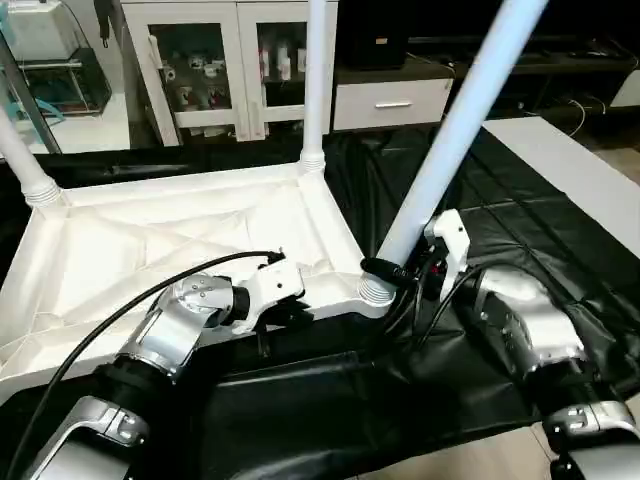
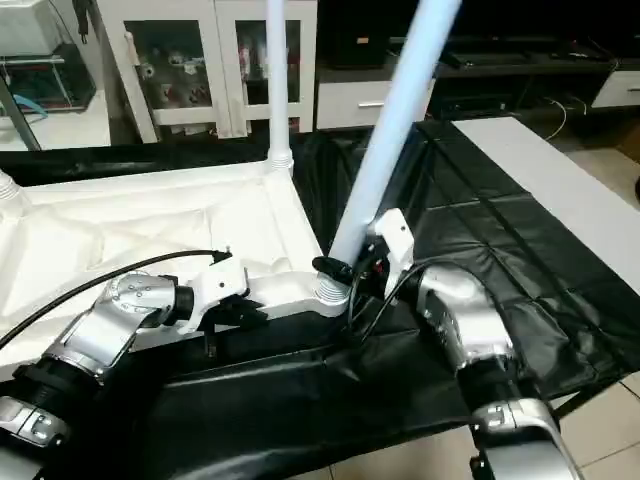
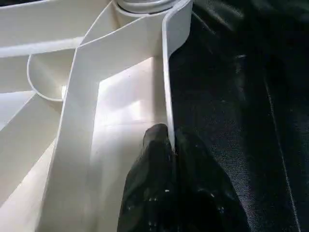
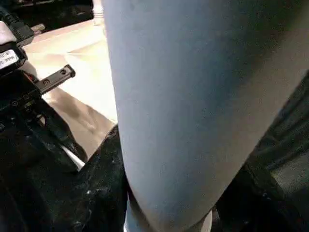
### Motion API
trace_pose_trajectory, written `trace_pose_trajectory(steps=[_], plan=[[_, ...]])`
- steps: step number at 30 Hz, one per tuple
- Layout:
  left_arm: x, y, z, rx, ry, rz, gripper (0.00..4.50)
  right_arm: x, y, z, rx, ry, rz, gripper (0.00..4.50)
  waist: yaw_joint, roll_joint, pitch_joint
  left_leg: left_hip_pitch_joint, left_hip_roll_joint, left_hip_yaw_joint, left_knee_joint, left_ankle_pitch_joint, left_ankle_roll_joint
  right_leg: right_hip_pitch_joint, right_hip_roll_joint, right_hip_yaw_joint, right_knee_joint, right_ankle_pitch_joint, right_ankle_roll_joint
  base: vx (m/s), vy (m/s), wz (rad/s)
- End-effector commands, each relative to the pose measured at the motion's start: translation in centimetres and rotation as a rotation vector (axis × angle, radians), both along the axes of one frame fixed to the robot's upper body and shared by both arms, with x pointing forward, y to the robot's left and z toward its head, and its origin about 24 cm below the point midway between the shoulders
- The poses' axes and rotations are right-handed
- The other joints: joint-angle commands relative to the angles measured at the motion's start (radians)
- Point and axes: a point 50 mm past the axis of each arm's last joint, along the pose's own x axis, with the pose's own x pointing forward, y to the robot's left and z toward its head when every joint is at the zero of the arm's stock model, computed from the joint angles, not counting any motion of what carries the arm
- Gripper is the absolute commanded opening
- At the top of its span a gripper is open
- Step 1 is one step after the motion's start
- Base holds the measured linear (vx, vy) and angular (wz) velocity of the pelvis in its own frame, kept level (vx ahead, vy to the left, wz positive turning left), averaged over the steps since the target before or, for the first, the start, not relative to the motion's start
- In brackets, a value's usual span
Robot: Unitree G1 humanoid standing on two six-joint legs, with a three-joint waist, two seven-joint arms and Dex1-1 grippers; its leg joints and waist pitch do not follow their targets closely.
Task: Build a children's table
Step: Insert table leg to table base
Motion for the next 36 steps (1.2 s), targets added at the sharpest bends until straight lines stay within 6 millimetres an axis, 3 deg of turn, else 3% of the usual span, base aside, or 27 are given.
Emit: trace_pose_trajectory(steps=[1, 6, 12, 20, 22, 26, 32, 35, 36], plan=[[-0.2, -0.8, 0.3, -0.016, -0.028, -0.068, 0.00, -1.0, -0.6, -2.5, -0.089, 0.136, 0.015, 1.86, -0.009, -0.011, -0.033, 0.076, 0.116, -0.087, -0.095, -0.685, -0.165, -0.046, -0.098, 0.051, -0.100, -0.445, -0.126, 0.000, 0.000, 0.00], [-0.2, -0.8, 0.3, -0.010, -0.031, -0.073, 0.00, -0.7, -0.4, -2.5, -0.102, 0.143, 0.023, 1.86, -0.008, -0.009, -0.033, 0.076, 0.117, -0.087, -0.094, -0.674, -0.161, -0.044, -0.098, 0.051, -0.101, -0.446, -0.130, 0.000, 0.000, 0.00], [0.0, -0.9, 0.4, -0.006, -0.038, -0.081, 0.00, -0.4, -0.1, -2.4, -0.099, 0.160, 0.036, 1.86, -0.010, -0.003, -0.033, 0.077, 0.116, -0.087, -0.100, -0.710, -0.180, -0.046, -0.092, 0.047, -0.097, -0.445, -0.129, 0.000, 0.000, 0.00], [0.1, -1.0, 0.5, 0.000, -0.038, -0.092, 0.00, -1.2, 0.6, -2.7, -0.128, 0.224, 0.204, 1.86, -0.004, -0.006, -0.032, 0.079, 0.118, -0.086, -0.097, -0.699, -0.170, -0.046, -0.095, 0.050, -0.099, -0.451, -0.131, 0.000, 0.000, 0.00], [0.1, -1.0, 0.5, 0.001, -0.036, -0.094, 0.00, -1.7, 0.4, -3.6, -0.178, 0.256, 0.243, 1.86, -0.003, -0.014, -0.033, 0.075, 0.120, -0.085, -0.099, -0.688, -0.170, -0.043, -0.095, 0.049, -0.096, -0.440, -0.135, 0.000, 0.000, 0.00], [0.1, -0.8, 0.6, 0.005, -0.039, -0.093, 0.00, -1.6, -0.2, -4.3, -0.244, 0.246, 0.221, 1.86, -0.003, -0.011, -0.033, 0.077, 0.119, -0.086, -0.100, -0.704, -0.180, -0.047, -0.095, 0.049, -0.095, -0.435, -0.136, 0.000, 0.000, 0.00], [0.2, -0.5, 0.7, 0.008, -0.045, -0.087, 0.00, -1.1, -0.7, -4.4, -0.255, 0.209, 0.129, 1.86, -0.012, -0.012, -0.027, 0.079, 0.117, -0.095, -0.100, -0.774, -0.184, -0.050, -0.094, 0.043, -0.103, -0.521, -0.116, 0.000, 0.000, 0.00], [0.2, -0.5, 0.7, 0.008, -0.048, -0.083, 0.00, -1.0, -0.9, -4.9, -0.221, 0.210, 0.048, 1.86, -0.022, -0.010, -0.023, 0.077, 0.113, -0.095, -0.118, -0.878, -0.209, -0.048, -0.073, 0.023, -0.098, -0.552, -0.095, 0.000, 0.000, 0.00], [0.2, -0.5, 0.7, 0.007, -0.048, -0.082, 0.00, -1.0, -0.9, -5.1, -0.212, 0.212, 0.025, 1.86, -0.024, -0.004, -0.022, 0.070, 0.111, -0.086, -0.139, -0.924, -0.225, -0.044, -0.054, 0.009, -0.087, -0.539, -0.093, 0.000, 0.000, 0.00]])
